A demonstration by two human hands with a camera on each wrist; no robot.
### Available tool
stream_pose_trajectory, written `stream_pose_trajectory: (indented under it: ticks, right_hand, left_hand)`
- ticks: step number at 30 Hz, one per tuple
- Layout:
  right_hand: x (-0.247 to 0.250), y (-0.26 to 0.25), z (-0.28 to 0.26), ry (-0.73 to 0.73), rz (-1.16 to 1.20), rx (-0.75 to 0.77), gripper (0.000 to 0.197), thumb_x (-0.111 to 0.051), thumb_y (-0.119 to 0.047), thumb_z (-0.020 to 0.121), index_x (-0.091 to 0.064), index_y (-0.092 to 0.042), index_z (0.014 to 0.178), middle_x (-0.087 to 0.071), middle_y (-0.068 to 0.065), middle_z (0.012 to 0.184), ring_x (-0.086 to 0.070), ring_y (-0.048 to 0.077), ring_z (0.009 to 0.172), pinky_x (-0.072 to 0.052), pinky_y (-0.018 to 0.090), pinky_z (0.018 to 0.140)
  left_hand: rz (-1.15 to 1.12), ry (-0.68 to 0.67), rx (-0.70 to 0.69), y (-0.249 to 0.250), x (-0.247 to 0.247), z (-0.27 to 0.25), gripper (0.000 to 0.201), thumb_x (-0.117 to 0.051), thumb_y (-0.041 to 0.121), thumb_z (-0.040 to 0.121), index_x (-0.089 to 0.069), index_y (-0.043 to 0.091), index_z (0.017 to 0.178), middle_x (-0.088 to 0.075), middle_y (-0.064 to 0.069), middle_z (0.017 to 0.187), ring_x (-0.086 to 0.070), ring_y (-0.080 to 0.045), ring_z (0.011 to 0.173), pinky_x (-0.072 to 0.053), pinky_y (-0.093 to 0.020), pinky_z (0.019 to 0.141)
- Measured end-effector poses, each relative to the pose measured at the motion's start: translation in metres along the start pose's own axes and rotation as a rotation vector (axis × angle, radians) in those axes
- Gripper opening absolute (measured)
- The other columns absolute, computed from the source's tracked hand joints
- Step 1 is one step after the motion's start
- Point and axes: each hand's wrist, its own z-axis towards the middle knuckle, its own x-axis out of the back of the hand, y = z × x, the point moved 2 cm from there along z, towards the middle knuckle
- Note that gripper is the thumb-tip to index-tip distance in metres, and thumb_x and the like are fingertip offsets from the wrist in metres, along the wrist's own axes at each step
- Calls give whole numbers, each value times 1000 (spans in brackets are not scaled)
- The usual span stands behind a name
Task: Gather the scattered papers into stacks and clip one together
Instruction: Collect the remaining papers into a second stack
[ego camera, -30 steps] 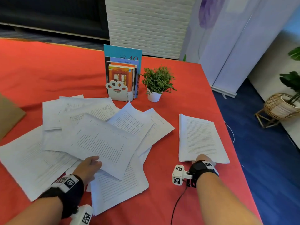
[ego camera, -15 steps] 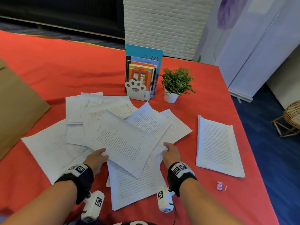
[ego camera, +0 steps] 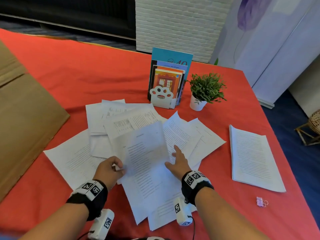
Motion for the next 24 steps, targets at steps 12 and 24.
stream_pose_trajectory:
  ticks: [12, 24]
  right_hand:
    - [45, 41, 13, 486, 169, -241, 34, -54, -21, 88, -38, -20, 59, -46, 2, 65, -47, 23, 80, -34, 29, 70]
    - [46, 61, 44, 428, 58, -427, 15, -55, -15, 79, -62, -3, 86, -62, 18, 91, -57, 28, 86, -47, 36, 79]
  left_hand:
    - [209, 267, 290, -22, 41, 79, 58, -63, 22, 84, -41, 17, 137, -25, -23, 146, -38, -39, 129, -31, -40, 108]
    - [137, 224, 333, -23, 39, 137, 59, -67, 11, 79, -48, 16, 135, -40, -12, 147, -40, -32, 132, -32, -37, 112]
